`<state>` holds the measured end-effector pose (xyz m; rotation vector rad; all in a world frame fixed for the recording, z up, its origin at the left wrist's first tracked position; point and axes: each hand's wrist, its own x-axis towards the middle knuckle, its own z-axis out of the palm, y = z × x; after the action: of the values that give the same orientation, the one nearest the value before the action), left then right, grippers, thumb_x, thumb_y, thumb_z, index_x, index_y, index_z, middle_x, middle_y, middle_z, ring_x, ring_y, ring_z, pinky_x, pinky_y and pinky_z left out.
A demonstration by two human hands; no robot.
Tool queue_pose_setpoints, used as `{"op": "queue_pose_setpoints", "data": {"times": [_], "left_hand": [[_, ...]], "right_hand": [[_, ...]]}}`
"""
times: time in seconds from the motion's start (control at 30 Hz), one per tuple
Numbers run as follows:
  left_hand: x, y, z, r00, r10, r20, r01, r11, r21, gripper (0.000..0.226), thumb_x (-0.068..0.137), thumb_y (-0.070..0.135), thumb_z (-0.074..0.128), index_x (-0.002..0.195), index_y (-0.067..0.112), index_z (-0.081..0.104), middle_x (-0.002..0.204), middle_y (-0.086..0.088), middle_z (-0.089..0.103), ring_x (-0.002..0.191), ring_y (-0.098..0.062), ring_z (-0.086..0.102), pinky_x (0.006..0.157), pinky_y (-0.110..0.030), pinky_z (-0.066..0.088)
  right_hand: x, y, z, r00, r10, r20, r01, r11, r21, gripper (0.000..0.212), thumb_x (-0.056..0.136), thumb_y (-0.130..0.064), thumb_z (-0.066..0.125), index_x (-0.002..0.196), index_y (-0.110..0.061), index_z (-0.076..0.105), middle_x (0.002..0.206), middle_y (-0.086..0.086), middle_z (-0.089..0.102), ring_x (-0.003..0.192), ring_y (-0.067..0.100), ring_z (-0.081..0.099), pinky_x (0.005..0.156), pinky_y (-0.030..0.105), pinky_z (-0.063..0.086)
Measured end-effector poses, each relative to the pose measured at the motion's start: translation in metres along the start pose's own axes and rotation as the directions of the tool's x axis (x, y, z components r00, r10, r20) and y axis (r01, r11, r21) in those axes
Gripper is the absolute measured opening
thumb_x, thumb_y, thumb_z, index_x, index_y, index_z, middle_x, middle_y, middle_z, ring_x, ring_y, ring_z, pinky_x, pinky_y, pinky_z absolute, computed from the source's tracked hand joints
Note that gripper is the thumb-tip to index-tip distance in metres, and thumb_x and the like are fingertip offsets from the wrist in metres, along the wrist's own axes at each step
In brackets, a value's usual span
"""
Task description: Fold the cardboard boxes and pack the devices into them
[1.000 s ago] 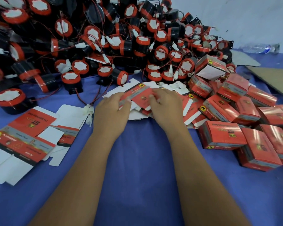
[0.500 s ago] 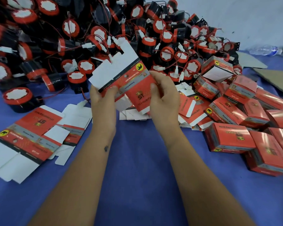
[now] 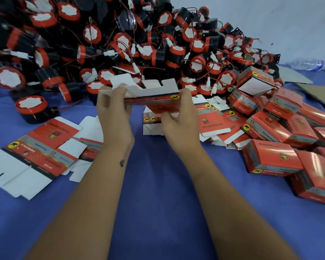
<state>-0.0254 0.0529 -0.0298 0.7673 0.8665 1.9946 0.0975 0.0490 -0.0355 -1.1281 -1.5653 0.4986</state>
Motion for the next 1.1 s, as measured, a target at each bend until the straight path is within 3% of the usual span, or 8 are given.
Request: {"op": "queue_pose_setpoints", "data": {"times": [0.23,0.33,0.4,0.5,0.77,0.9,1.03,1.1], "left_hand": [[-0.003,0.005,0.0,0.959,0.147,0.243,-0.184,0.973,0.138,0.033,0.095,0.025,0.043,0.127,0.033,0.047,0.133,0.003,0.051,0.123,-0.015,0.05,0.111,-0.043,0.041],[-0.007,0.003,0.004,0.918,0.126,0.375,-0.196,0.968,0.156,0.042,0.096,0.026,0.044,0.138,0.029,0.044,0.147,-0.005,0.048,0.136,-0.018,0.047,0.115,-0.046,0.037],[-0.01,0.002,0.006,0.896,0.108,0.43,-0.211,0.957,0.2,0.046,0.094,0.033,0.046,0.14,0.029,0.045,0.149,-0.002,0.048,0.138,-0.015,0.045,0.116,-0.04,0.037],[-0.008,0.002,0.005,0.887,0.148,0.437,-0.245,0.954,0.173,0.045,0.097,0.035,0.044,0.141,0.024,0.047,0.142,0.003,0.055,0.132,-0.009,0.051,0.106,-0.026,0.042],[-0.002,-0.002,0.0,0.9,0.168,0.403,-0.239,0.962,0.133,0.04,0.105,0.034,0.031,0.144,0.03,0.038,0.134,0.015,0.058,0.127,-0.005,0.054,0.102,-0.022,0.044],[-0.002,-0.005,0.003,0.931,0.161,0.328,-0.209,0.971,0.117,0.043,0.102,0.037,0.036,0.144,0.031,0.031,0.128,0.015,0.058,0.119,-0.003,0.059,0.093,-0.023,0.049],[-0.002,-0.002,0.002,0.943,0.103,0.316,-0.148,0.982,0.121,0.048,0.096,0.052,0.041,0.134,0.022,0.043,0.127,-0.002,0.06,0.117,-0.013,0.06,0.094,-0.03,0.051],[-0.002,-0.002,0.004,0.932,0.097,0.35,-0.15,0.98,0.127,0.047,0.097,0.052,0.039,0.132,0.022,0.047,0.126,-0.001,0.061,0.117,-0.016,0.06,0.096,-0.033,0.051]], "right_hand": [[-0.011,0.001,-0.001,0.988,0.05,0.144,-0.079,0.974,0.21,0.05,0.076,-0.041,0.059,0.125,-0.04,0.048,0.117,-0.017,0.063,0.109,0.001,0.058,0.089,0.023,0.047],[-0.01,0.001,0.004,0.98,0.049,0.195,-0.081,0.983,0.162,0.048,0.074,-0.04,0.061,0.117,-0.055,0.045,0.115,-0.016,0.065,0.111,0.006,0.061,0.092,0.033,0.051],[-0.009,0.005,0.006,0.969,0.07,0.239,-0.122,0.97,0.212,0.052,0.078,-0.035,0.062,0.127,-0.039,0.045,0.119,-0.003,0.067,0.113,0.016,0.062,0.096,0.041,0.051],[-0.007,0.008,0.0,0.957,0.095,0.275,-0.179,0.938,0.297,0.052,0.081,-0.04,0.063,0.13,-0.026,0.05,0.113,-0.009,0.068,0.107,0.007,0.064,0.087,0.024,0.052],[-0.003,0.014,-0.004,0.931,0.12,0.346,-0.232,0.925,0.302,0.062,0.083,-0.042,0.065,0.14,-0.027,0.045,0.129,-0.005,0.062,0.117,0.009,0.06,0.094,0.025,0.05],[-0.002,0.011,-0.011,0.898,0.132,0.419,-0.292,0.892,0.346,0.067,0.091,-0.054,0.051,0.152,-0.04,0.027,0.146,-0.018,0.046,0.12,-0.016,0.047,0.087,0.0,0.04],[0.001,0.006,-0.012,0.884,0.174,0.435,-0.342,0.874,0.346,0.03,0.098,-0.044,0.044,0.128,-0.048,0.044,0.105,-0.046,0.057,0.094,-0.031,0.049,0.071,-0.006,0.037],[0.002,0.007,-0.014,0.882,0.184,0.433,-0.359,0.858,0.366,0.025,0.1,-0.042,0.048,0.125,-0.048,0.049,0.106,-0.04,0.061,0.096,-0.023,0.056,0.071,-0.002,0.042]]}}
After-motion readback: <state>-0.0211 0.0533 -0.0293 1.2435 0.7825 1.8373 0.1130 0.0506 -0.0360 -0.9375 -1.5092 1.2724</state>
